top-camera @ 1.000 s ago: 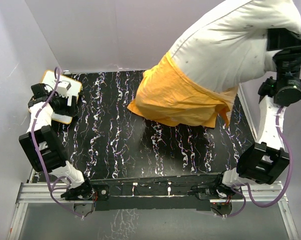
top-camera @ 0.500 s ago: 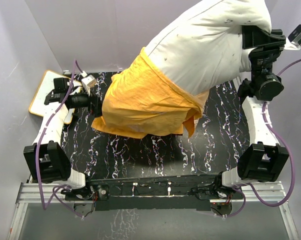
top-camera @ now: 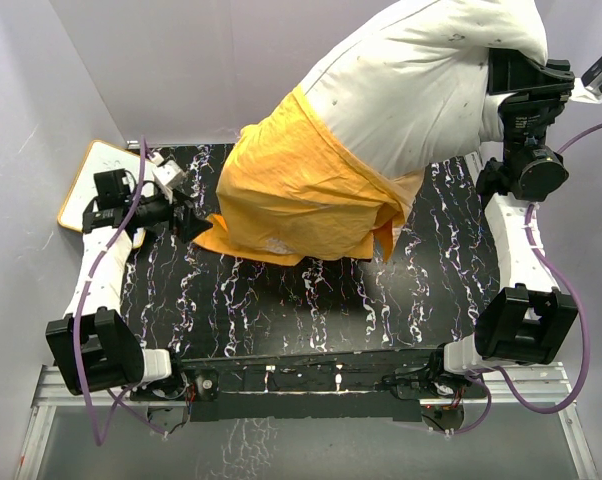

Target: Remove the pillowcase from the pillow

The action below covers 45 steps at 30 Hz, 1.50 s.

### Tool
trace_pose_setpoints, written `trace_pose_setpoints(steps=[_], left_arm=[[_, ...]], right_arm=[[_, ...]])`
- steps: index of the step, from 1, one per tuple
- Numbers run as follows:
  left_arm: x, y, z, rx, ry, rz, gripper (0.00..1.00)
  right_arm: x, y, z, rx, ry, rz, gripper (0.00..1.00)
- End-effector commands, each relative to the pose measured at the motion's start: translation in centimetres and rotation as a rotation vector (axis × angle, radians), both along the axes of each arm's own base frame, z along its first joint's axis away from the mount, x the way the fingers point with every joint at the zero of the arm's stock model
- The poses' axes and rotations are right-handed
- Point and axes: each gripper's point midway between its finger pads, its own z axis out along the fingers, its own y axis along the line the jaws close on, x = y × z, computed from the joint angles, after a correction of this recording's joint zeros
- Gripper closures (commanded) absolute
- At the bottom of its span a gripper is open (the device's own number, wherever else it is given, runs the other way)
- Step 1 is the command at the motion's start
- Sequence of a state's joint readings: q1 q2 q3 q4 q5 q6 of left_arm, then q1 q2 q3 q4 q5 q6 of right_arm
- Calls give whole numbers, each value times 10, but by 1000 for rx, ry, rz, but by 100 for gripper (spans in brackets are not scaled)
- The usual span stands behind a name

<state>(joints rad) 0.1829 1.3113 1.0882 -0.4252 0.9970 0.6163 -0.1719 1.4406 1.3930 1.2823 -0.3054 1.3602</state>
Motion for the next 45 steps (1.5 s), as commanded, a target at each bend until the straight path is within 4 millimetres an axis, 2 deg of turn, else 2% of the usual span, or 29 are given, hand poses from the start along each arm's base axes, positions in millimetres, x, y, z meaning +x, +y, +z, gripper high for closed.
trace_pose_setpoints(steps=[1, 3, 6, 9, 13, 15, 17, 20, 24, 27, 30, 35, 38, 39, 40, 42, 45], left_arm=[[-15, -5, 34, -29, -146, -130, 3], [-31, -13, 27, -40, -114, -203, 3], [-30, -22, 18, -80, -54, -225, 3], [-10, -26, 11, -134, -19, -167, 3], [27, -32, 16, -194, -100, -39, 3], [37, -43, 16, -238, -78, -54, 3], [35, -63, 15, -259, -15, -130, 3], [21, -89, 19, -271, 18, -237, 3], [12, -95, 10, -277, 72, -261, 3], [5, -93, -7, -255, 113, -271, 15], [-7, -93, -17, -278, 164, -295, 39], [-20, -99, -3, -349, 205, -348, 63], [-19, -100, 6, -365, 208, -336, 71], [-17, -99, 6, -368, 217, -317, 91], [-10, -98, 7, -368, 224, -263, 100], [8, -93, 8, -385, 259, -117, 100], [23, -84, 1, -303, 262, -20, 100]], right_arm=[[-63, -21, 48, 154, -200, -24, 92], [-62, -20, 47, 150, -197, -8, 92], [-59, -19, 43, 151, -193, 23, 92], [-59, -22, 42, 180, -194, 56, 92], [-65, -23, 45, 195, -210, 89, 92], [-67, -22, 47, 192, -217, 101, 92], [-71, -22, 50, 191, -229, 109, 92], [-74, -22, 52, 194, -236, 114, 92], [-76, -23, 48, 203, -240, 130, 92], [-75, -25, 47, 220, -240, 140, 92], [-74, -26, 46, 225, -243, 148, 92], [-74, -26, 43, 221, -243, 150, 92], [-74, -27, 38, 230, -235, 151, 92], [-74, -27, 37, 230, -233, 149, 92], [-75, -27, 37, 231, -232, 149, 92], [-74, -27, 35, 232, -226, 149, 92], [-77, -28, 36, 231, -229, 139, 92]])
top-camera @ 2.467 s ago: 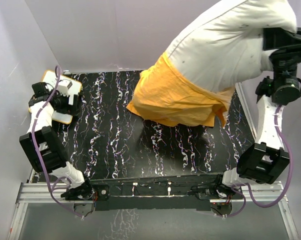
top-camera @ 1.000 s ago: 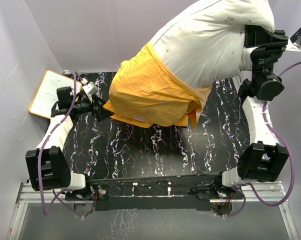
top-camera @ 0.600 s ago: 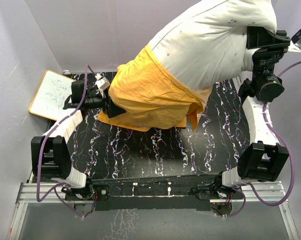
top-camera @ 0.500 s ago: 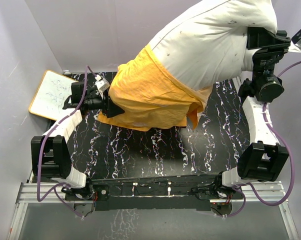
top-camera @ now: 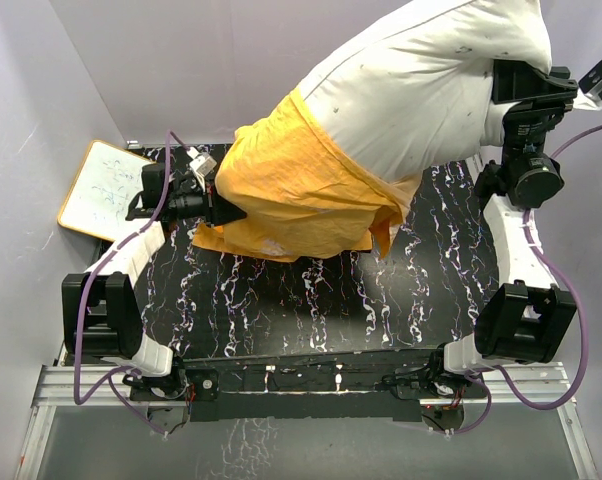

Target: Remove the pillowcase from the pillow

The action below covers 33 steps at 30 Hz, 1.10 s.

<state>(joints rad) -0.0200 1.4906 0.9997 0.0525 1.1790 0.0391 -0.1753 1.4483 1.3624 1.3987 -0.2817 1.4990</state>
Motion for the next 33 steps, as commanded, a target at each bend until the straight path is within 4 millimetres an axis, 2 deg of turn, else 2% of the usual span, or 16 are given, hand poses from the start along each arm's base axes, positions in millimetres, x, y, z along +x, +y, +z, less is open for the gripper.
trace_pose_setpoints(steps=[1, 5, 9, 12, 15, 18, 23, 28, 33], left_arm=[[26, 15, 12, 96, 14, 181, 100], [43, 55, -18, 355, 27, 353, 100], [53, 117, -57, 682, 40, 534, 100], [47, 164, -83, 884, 119, 614, 100], [35, 198, -99, 926, 203, 651, 100], [27, 227, -107, 979, 180, 678, 100], [19, 264, -108, 1129, 74, 677, 100], [16, 293, -107, 1288, -57, 655, 100], [7, 305, -123, 1316, -11, 636, 100]], right_arm=[[-57, -29, 38, 190, -166, 10, 92], [-59, -32, 46, 165, -168, -31, 92], [-57, -36, 56, 157, -187, -59, 92], [-59, -45, 63, 170, -210, -68, 92], [-63, -58, 69, 188, -232, -89, 92], [-71, -74, 75, 196, -248, -143, 92], [-83, -96, 81, 195, -264, -232, 92], [-87, -104, 89, 199, -272, -275, 92], [-100, -114, 112, 202, -307, -351, 92]])
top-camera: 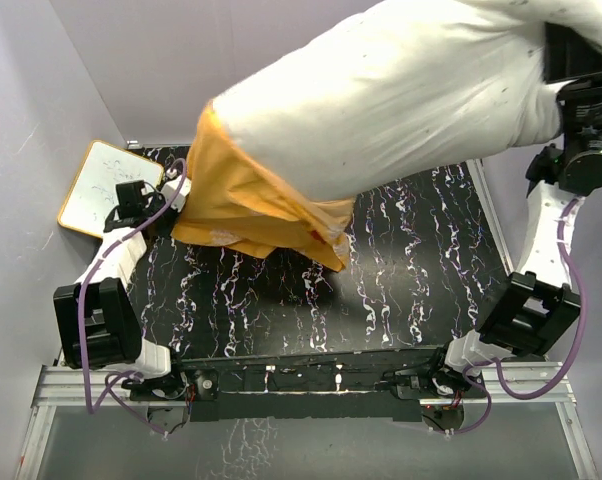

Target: Remove the pillowcase from the pillow

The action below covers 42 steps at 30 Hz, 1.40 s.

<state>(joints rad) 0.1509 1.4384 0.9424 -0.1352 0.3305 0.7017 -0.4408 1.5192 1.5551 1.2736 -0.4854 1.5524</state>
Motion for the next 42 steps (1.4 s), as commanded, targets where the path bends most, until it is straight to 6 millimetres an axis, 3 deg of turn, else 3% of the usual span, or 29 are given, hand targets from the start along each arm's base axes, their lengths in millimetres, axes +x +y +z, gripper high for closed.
trace_pose_setpoints(steps=[1, 8, 11, 16, 23, 27, 31, 33, 35, 37, 38, 42], left_arm=[[-45, 110, -39, 327, 195, 283, 100], [-41, 107, -39, 267, 216, 321, 100], [-33, 97, -24, 192, 197, 323, 100], [-3, 47, 38, -57, 139, 263, 100], [35, -60, 144, -181, -16, 69, 100], [59, -84, 184, -212, -107, 55, 100], [74, -83, 185, -178, -132, 54, 100], [77, -79, 179, -151, -127, 62, 88], [76, -78, 175, -132, -121, 52, 59], [72, -78, 174, -130, -121, 42, 20], [70, -79, 176, -133, -128, 39, 8], [61, -81, 183, -144, -144, 24, 3]], right_arm=[[-120, -59, 106, 320, -437, -176, 92], [-125, -51, 117, 271, -436, -250, 92], [-121, -47, 113, 243, -415, -257, 92], [-101, -23, 99, 150, -330, -253, 92], [-56, 16, 69, 105, -196, -175, 92], [-26, 36, 44, 132, -78, -98, 92], [8, 58, 15, 155, 77, -37, 92], [27, 54, -9, 193, 179, -42, 92], [44, 46, -37, 232, 275, -76, 92], [61, 41, -75, 234, 383, -123, 92], [70, 39, -99, 223, 442, -150, 92], [95, 29, -204, 169, 666, -287, 92]])
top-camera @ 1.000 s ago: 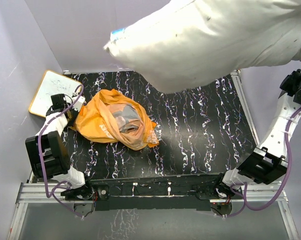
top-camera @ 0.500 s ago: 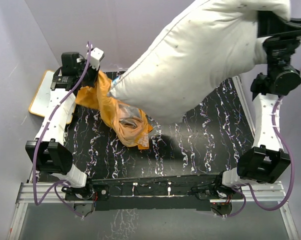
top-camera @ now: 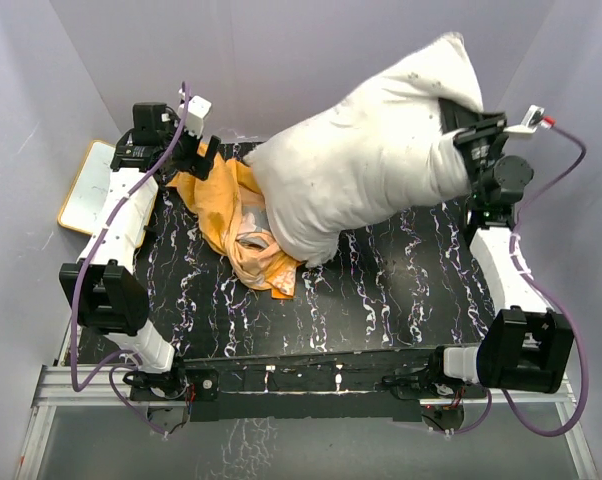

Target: Remove the pillowcase from the pillow

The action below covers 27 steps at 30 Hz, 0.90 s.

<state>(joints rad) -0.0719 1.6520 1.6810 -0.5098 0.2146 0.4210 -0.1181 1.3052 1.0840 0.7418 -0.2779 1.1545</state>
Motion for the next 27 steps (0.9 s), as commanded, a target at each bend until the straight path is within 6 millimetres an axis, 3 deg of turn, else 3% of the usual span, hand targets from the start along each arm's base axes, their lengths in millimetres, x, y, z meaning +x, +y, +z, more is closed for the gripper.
trace_pose_setpoints(steps=[1, 5, 7, 10, 12, 13, 14, 19, 23, 27], left_arm=[[-17, 1, 30, -8, -61, -7, 3], [-26, 2, 27, -14, -39, -1, 3], [-29, 3, 23, -9, -33, 0, 3], [-29, 4, 17, -5, -20, 4, 3], [-29, 6, 13, -16, -11, 12, 3], [-30, 7, 11, -21, -9, 15, 3], [-30, 7, 10, -26, -7, 16, 3], [-27, 9, 6, -40, -4, 39, 3], [-19, 24, 14, -51, -39, 106, 3], [-9, 54, 24, -102, -88, 210, 3]], right_arm=[[1, -31, -66, -28, 132, -202, 92], [3, -43, -159, -108, 314, -266, 92], [2, -47, -188, -158, 375, -292, 84], [-2, -59, -218, -205, 464, -364, 52], [-6, -76, -230, -215, 524, -451, 19], [-9, -87, -227, -214, 531, -504, 5], [-12, -97, -226, -213, 546, -549, 2], [-24, -154, -186, -206, 591, -815, 2], [-55, -203, -143, -225, 618, -1126, 2], [-73, -224, -131, -236, 674, -1281, 2]])
